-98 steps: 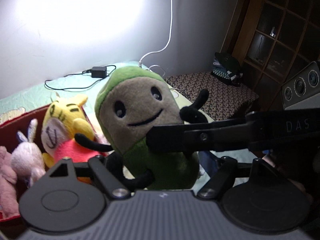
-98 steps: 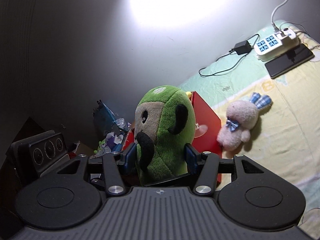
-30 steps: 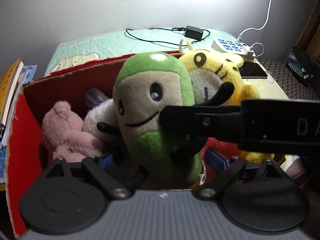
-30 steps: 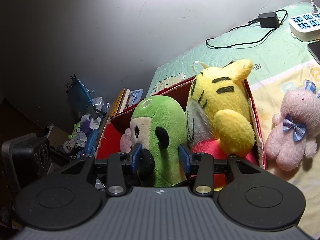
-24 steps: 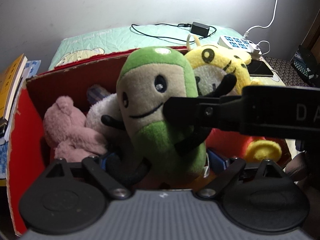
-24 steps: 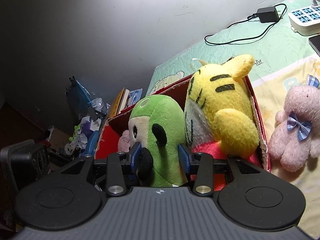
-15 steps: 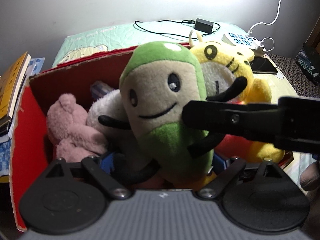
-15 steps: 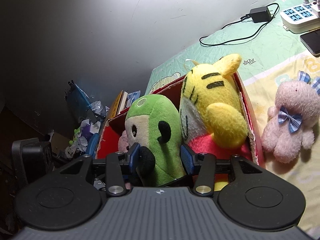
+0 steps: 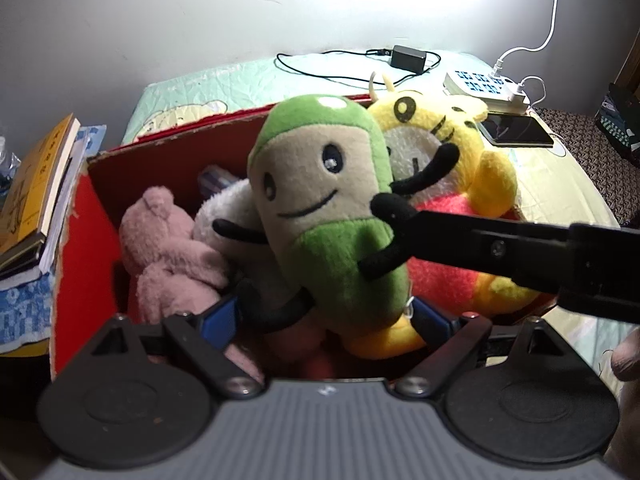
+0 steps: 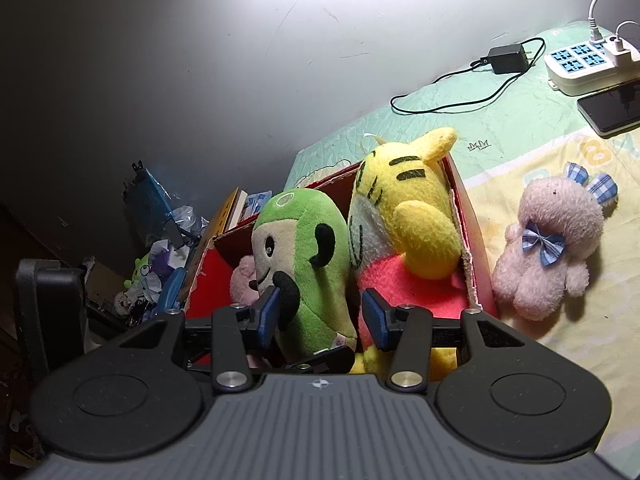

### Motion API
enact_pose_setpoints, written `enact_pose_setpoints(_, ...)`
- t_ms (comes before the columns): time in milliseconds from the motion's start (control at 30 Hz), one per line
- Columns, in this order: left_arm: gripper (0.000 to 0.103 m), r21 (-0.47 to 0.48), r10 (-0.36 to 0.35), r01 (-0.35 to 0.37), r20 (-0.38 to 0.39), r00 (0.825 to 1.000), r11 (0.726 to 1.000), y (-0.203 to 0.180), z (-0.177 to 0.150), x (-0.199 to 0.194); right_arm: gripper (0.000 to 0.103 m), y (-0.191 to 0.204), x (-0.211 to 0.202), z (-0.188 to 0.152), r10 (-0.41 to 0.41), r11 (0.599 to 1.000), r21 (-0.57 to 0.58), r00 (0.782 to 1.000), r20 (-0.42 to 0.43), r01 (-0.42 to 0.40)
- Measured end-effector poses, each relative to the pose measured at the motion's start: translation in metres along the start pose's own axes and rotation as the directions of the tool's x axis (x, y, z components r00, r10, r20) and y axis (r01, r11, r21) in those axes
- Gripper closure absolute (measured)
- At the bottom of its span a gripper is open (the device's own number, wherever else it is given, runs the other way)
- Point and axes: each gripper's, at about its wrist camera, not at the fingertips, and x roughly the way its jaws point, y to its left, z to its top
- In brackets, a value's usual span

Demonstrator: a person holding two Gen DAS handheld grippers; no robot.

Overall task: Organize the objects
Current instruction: 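Lower the green bean plush into the red box beside the tiger, then open the right gripper and withdraw it from the box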

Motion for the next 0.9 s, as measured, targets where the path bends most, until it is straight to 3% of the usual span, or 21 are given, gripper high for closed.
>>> enact_pose_setpoints(533,0.013,0.029,0.018,-0.020,0.073,0.997,0.999,-0.022,-0.018,-0.051,0.054,0.005,-0.034,-0.012,0.024,1.000,-0.011,0.999,0.041,-0.024)
enact_pose_setpoints(900,0.013,0.065,-0.020,0.016,0.065,0.998,0.998,-0.048,-0.037,-0.062,0.054,-0.007,-0.057,-0.023,0.029,1.000,0.003,0.998,0.053,-0.029)
